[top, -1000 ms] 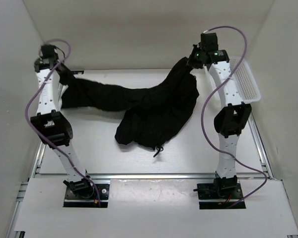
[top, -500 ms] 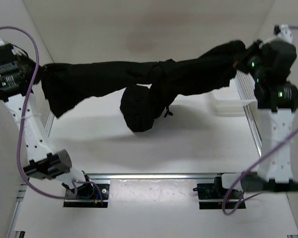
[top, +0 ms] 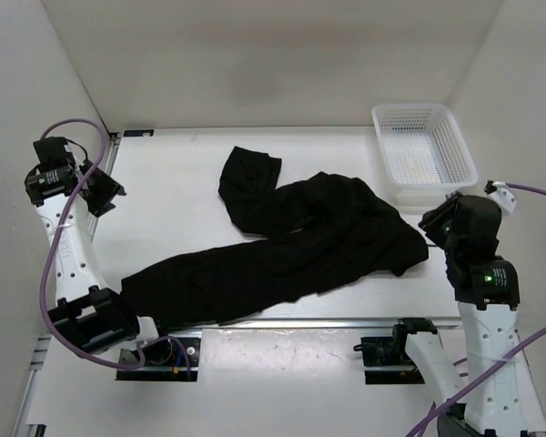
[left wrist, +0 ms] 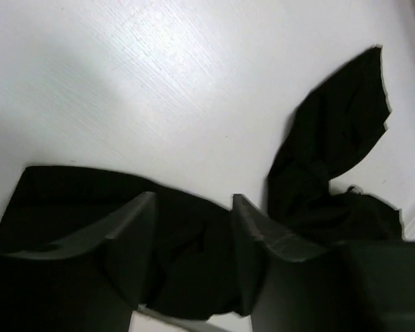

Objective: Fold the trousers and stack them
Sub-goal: Flatten the trousers out

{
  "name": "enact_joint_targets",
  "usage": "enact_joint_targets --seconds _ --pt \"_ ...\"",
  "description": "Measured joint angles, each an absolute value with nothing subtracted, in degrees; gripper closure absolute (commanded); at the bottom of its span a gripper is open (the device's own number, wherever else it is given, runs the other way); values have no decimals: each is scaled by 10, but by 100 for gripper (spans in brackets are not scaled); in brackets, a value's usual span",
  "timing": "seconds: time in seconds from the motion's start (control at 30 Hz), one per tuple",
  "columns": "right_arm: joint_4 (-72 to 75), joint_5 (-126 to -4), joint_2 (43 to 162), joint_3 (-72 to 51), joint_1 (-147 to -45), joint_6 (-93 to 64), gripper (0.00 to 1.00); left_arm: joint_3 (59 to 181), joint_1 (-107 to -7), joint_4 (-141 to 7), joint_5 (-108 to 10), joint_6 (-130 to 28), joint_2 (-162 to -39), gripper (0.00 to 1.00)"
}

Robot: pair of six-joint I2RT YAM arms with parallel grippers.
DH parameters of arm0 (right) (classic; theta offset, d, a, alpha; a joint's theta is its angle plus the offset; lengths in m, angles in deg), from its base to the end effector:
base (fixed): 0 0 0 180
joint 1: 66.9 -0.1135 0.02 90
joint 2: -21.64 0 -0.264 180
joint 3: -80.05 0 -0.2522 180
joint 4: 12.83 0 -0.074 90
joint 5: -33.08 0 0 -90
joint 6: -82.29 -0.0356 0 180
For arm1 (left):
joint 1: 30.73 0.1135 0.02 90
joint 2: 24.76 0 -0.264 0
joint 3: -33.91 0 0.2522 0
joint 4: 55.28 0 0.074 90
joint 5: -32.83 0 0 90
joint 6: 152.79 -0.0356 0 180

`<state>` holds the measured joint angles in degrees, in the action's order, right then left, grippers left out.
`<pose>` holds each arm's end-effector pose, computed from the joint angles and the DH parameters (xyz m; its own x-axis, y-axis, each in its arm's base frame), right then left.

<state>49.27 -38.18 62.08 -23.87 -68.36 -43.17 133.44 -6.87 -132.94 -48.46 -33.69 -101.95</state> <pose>0.1207 -0.0084 0.3837 -0.2100 0.5442 -0.8122 0.4730 0.7836 0.4028 0.2371 0.0990 0.3770 -0.5010 -0.7472 -0.4366 -0.6463 0.6586 -0.3855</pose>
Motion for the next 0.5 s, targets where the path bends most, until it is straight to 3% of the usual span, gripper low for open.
enact_joint_targets --seconds 0.03,0.07,0.13,0.17,0.2,0.27,0.3,0.4,0.43,0.5 --pt "491 -390 620 -238 -684 -424 89 1336 -70 -1327 -485 -340 -1019 63" --pt "491 -403 627 -238 -684 -419 98 1336 -73 -1323 -485 -344 -1017 68" --pt "485 -446 657 -237 -684 -405 100 1337 -84 -1309 -476 -352 -1015 80" --pt "480 -469 682 -237 -688 -399 100 1337 -95 -1303 -470 -357 -1017 78" --pt "471 -492 712 -238 -694 -394 90 1338 -112 -1297 -468 -360 -1023 74" --pt "450 -536 768 -241 -710 -387 80 1353 -164 -1290 -470 -364 -1058 66" --pt "440 -556 796 -244 -720 -383 55 1371 -198 -1289 -477 -366 -1085 50" --pt "425 -594 849 -253 -745 -376 22 1454 -309 -1273 -492 -368 -1207 22" --pt "423 -603 857 -255 -750 -373 5 1485 -340 -1269 -493 -366 -1252 13" --pt "417 -609 859 -261 -751 -373 1 1536 -388 -1261 -493 -365 -1335 9"
